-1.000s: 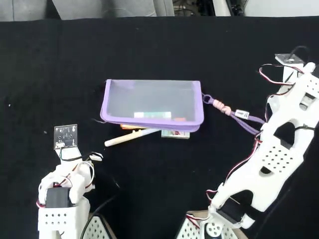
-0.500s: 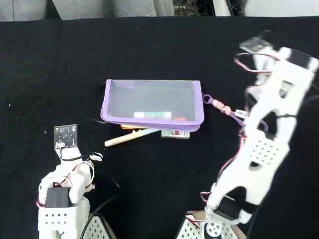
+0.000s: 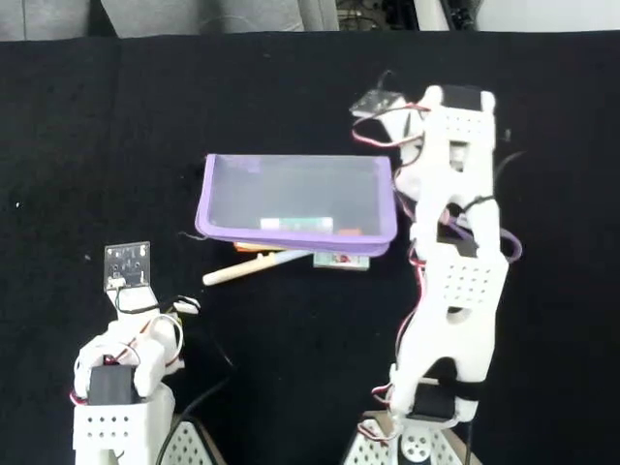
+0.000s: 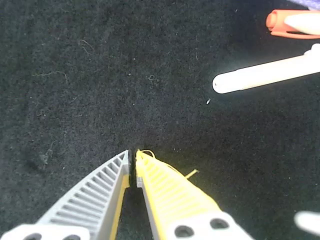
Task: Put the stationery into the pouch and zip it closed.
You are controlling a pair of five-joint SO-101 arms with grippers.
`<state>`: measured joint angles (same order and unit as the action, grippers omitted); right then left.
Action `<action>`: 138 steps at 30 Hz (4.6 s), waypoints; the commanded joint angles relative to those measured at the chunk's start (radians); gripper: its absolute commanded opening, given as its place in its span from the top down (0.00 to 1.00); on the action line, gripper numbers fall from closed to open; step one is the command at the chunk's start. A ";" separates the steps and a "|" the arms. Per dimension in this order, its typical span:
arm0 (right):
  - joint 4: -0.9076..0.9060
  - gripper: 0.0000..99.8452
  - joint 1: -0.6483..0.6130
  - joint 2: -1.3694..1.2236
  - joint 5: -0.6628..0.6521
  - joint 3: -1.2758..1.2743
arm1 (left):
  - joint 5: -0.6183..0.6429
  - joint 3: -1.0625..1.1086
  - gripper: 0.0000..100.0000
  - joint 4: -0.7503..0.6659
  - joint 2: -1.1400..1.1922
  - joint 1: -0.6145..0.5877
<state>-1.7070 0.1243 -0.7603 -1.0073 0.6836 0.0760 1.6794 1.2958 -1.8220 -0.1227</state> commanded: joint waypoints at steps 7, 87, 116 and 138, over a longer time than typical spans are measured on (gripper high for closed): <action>0.097 0.65 0.006 0.030 -0.068 -0.077 | 0.002 0.021 0.96 -0.020 -0.003 -0.005; -0.055 0.99 -0.617 0.997 0.014 -0.064 | 0.002 0.021 0.96 -0.020 -0.003 -0.005; 0.089 0.99 -0.694 1.514 0.210 -0.366 | 0.002 0.021 0.96 -0.020 -0.003 0.001; 0.104 0.99 -0.724 1.265 0.258 -0.317 | 0.003 0.021 0.96 -0.020 -0.003 -0.005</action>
<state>-1.5888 -0.5646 0.5102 -0.7587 0.3230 0.0775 1.6794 1.2958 -1.8220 -0.1227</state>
